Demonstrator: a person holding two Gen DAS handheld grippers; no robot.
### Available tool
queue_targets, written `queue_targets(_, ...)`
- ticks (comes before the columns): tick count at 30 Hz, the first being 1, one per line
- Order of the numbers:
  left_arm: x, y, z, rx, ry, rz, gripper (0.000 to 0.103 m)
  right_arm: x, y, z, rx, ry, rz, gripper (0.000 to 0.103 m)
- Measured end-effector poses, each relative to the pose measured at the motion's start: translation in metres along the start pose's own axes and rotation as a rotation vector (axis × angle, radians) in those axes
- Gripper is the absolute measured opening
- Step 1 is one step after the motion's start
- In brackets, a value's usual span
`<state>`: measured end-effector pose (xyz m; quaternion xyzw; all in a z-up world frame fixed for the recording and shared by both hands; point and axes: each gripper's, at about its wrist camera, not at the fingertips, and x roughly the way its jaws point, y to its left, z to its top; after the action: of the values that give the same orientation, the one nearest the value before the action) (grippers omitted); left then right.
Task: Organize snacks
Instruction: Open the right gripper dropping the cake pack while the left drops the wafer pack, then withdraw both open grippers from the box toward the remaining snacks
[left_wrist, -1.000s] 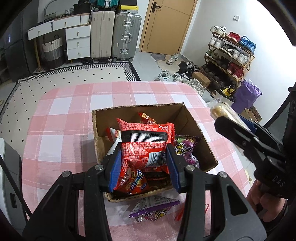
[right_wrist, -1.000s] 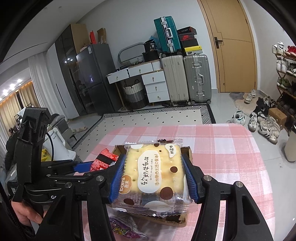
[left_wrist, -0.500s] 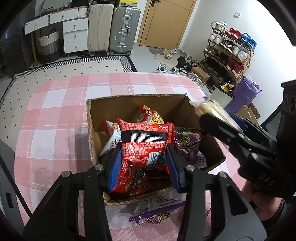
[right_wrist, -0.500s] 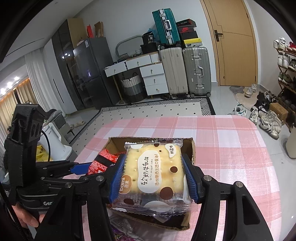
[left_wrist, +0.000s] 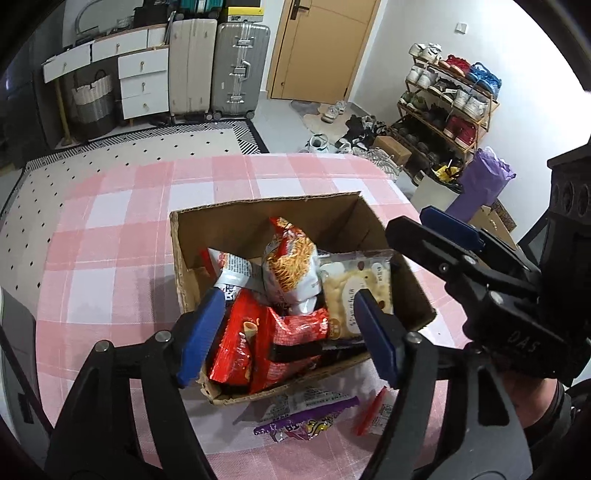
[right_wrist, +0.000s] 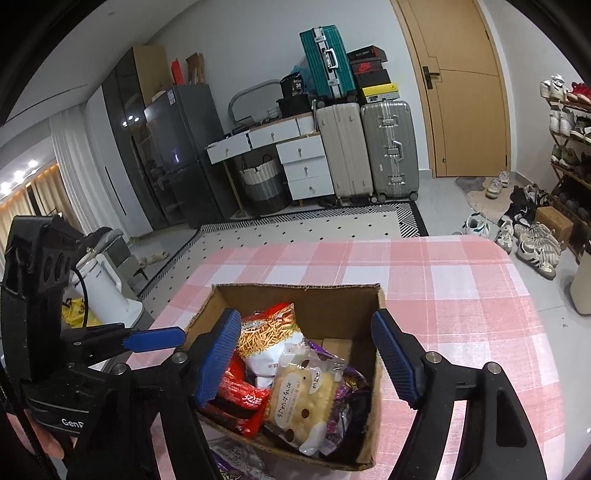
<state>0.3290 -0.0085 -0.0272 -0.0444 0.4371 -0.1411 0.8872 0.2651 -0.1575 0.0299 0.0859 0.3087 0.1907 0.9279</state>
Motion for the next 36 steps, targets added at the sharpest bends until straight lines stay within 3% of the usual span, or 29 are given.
queue_targets(16,-0.042,-0.011,-0.014,-0.001,-0.047,0.013,0.07,-0.056,0.002,-0.002,-0.009,-0.069,-0.038,0.082)
queue_targets(22,-0.064,-0.017,-0.025,-0.005,-0.08,0.031,0.08,-0.08,0.01,-0.011,-0.024,-0.082,-0.061,0.084)
queue_targets(36,-0.109,-0.035,-0.069,0.014,-0.119,0.109,0.088,-0.142,0.026,-0.048,-0.065,-0.109,-0.096,0.094)
